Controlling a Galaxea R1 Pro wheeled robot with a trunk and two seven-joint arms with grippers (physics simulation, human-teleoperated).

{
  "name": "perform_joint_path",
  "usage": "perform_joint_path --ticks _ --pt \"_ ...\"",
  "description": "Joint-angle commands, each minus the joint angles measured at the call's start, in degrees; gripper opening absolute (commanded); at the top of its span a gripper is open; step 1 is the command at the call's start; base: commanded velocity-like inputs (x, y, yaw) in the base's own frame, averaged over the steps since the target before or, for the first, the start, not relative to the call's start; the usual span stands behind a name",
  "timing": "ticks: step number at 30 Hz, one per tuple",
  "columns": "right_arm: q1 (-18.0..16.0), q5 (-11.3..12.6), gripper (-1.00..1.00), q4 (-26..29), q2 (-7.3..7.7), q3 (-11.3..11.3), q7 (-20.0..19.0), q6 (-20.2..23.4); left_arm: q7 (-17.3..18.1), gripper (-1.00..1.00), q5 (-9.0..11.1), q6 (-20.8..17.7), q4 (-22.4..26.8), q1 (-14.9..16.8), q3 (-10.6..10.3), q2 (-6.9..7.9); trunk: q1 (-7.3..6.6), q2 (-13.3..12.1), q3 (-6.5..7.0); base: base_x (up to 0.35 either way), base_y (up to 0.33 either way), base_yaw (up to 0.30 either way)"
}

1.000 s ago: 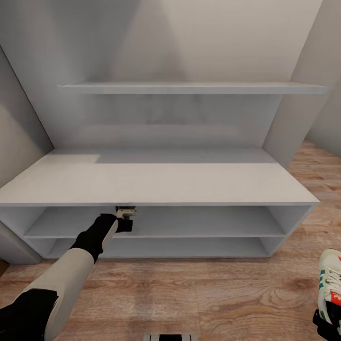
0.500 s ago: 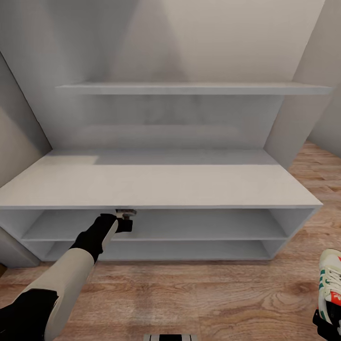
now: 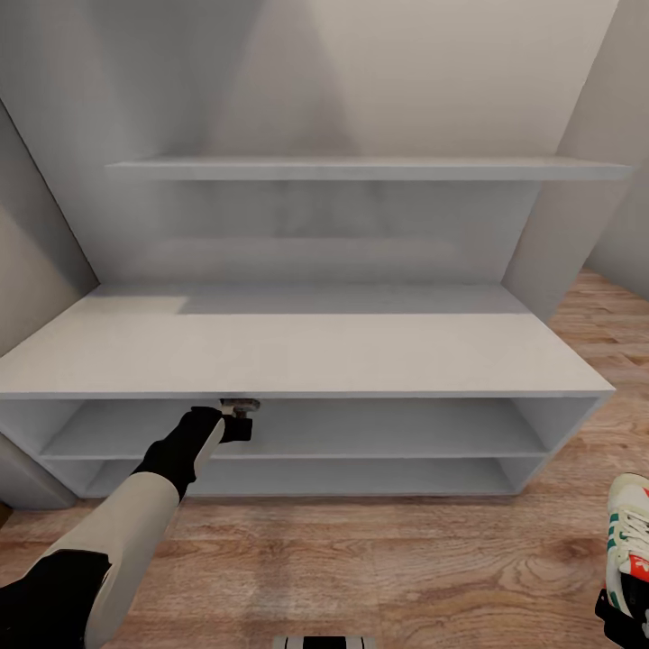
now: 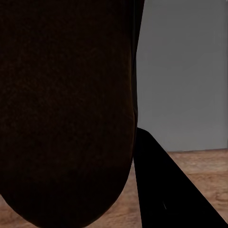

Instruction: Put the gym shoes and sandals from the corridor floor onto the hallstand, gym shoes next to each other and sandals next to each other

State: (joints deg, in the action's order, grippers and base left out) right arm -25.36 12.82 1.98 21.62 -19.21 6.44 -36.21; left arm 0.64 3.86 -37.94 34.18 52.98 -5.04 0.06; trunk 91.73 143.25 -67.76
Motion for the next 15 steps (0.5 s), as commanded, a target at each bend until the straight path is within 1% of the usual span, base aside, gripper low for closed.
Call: perform_joint_path --ticks 1,5,13,14,15 --pt "-0.04 0.54 -1.00 -0.04 0.01 0.37 -0.02 -0.20 0.06 -1.00 0.18 -0.29 0.08 0.02 -0.15 0.03 -0.01 0.02 -0.05 0.097 0.000 0.000" --pt "-0.04 0.54 -1.00 -0.04 0.01 0.39 -0.02 -0.18 0.06 -1.00 0.18 -0.29 0.08 0.02 -0.15 0.03 -0.01 0.02 -0.05 0.113 0.000 0.000" --pt "-0.04 0.54 -1.00 -0.04 -0.01 0.39 -0.02 -0.20 0.13 -1.00 0.22 -0.29 0.05 0.02 -0.07 0.03 -0.01 0.02 -0.05 0.020 0.000 0.000" --pt "-0.04 0.54 -1.00 -0.04 0.00 0.39 -0.02 -0.19 0.14 1.00 0.25 -0.29 0.03 0.02 -0.06 0.05 -0.01 0.02 -0.05 0.001 0.000 0.000" --pt "-0.04 0.54 -1.00 -0.04 0.00 0.40 -0.02 -0.20 0.14 1.00 0.26 -0.29 -0.01 0.02 -0.06 0.04 -0.01 0.02 -0.05 0.000 0.000 0.000"
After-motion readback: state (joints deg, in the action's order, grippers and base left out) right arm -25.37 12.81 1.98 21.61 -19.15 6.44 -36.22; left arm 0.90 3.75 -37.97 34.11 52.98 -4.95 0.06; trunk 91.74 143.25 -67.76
